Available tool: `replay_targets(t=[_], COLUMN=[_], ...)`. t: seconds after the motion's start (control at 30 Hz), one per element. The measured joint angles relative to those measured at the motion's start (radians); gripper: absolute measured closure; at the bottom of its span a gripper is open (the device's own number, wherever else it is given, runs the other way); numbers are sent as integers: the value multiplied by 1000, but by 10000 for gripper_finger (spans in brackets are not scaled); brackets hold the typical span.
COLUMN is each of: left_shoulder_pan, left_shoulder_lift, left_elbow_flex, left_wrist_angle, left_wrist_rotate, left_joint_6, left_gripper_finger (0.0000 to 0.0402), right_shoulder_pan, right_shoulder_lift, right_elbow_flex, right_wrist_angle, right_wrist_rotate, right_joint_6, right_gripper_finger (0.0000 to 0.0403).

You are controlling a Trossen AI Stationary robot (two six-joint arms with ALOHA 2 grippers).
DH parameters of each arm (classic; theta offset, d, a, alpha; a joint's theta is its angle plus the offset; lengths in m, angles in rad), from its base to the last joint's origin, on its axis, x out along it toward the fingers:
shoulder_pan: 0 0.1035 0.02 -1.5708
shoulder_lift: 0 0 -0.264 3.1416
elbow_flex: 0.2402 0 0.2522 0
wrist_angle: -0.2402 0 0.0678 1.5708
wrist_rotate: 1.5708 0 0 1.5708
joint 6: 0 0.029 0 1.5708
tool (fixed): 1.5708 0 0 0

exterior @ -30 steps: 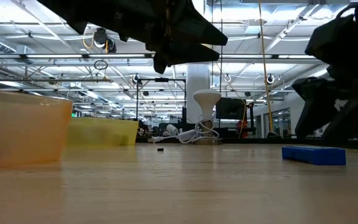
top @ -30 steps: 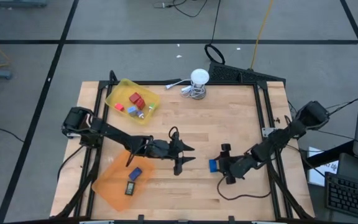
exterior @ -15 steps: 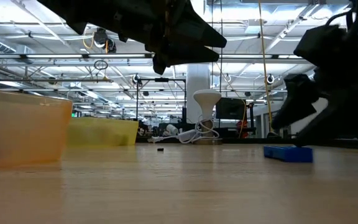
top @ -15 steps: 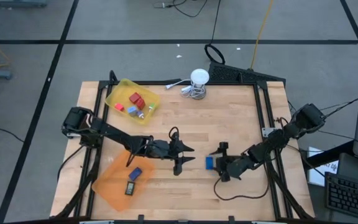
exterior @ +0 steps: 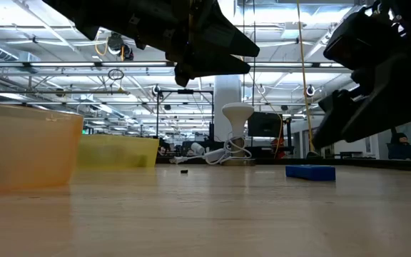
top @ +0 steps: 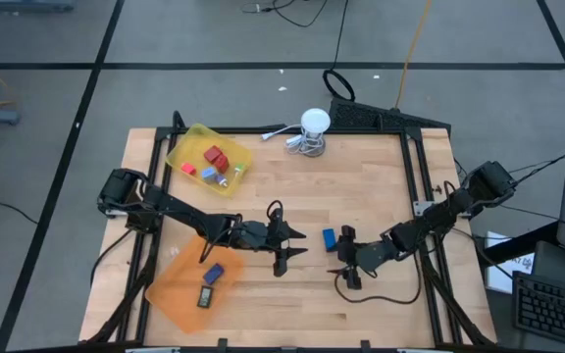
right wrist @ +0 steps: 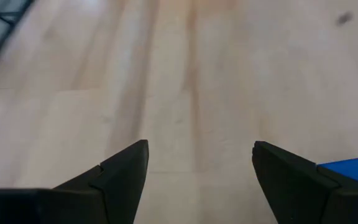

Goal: Pick & Place Office items
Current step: Put the blue digital timer into the orange bin

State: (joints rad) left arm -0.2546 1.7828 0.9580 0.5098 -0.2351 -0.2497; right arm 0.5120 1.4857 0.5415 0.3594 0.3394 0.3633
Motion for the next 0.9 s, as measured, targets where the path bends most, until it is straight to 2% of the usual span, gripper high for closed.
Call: replay_targets(t=[0.1, 0.4, 0.53, 0.77, 0.9], left_shoulder_pan=[0, 0, 0, 1, 3], left_shoulder_lift=[0, 0, 0, -1, -1], left_elbow_flex=[0, 0, 0, 0, 0], left_wrist_angle=[-1, -13, -13, -12, -12], left_wrist_rotate=[0, 0, 0, -1, -1], left_joint_6=[0, -3, -3, -2, -2], left_gripper_finger=[227, 252, 253, 241, 232], right_shoulder_pan=[-23, -58, -79, -115, -135], right_shoulder_lift=[1, -6, -13, -11, -11], right_elbow_flex=[0, 4, 5, 0, -1], right_wrist_angle=[-16, -329, -357, -347, -298], right_wrist_rotate=[-105, -101, -95, 121, 154], right_joint_6=[53, 163, 185, 286, 362], right_gripper_finger=[128, 129, 129, 129, 129])
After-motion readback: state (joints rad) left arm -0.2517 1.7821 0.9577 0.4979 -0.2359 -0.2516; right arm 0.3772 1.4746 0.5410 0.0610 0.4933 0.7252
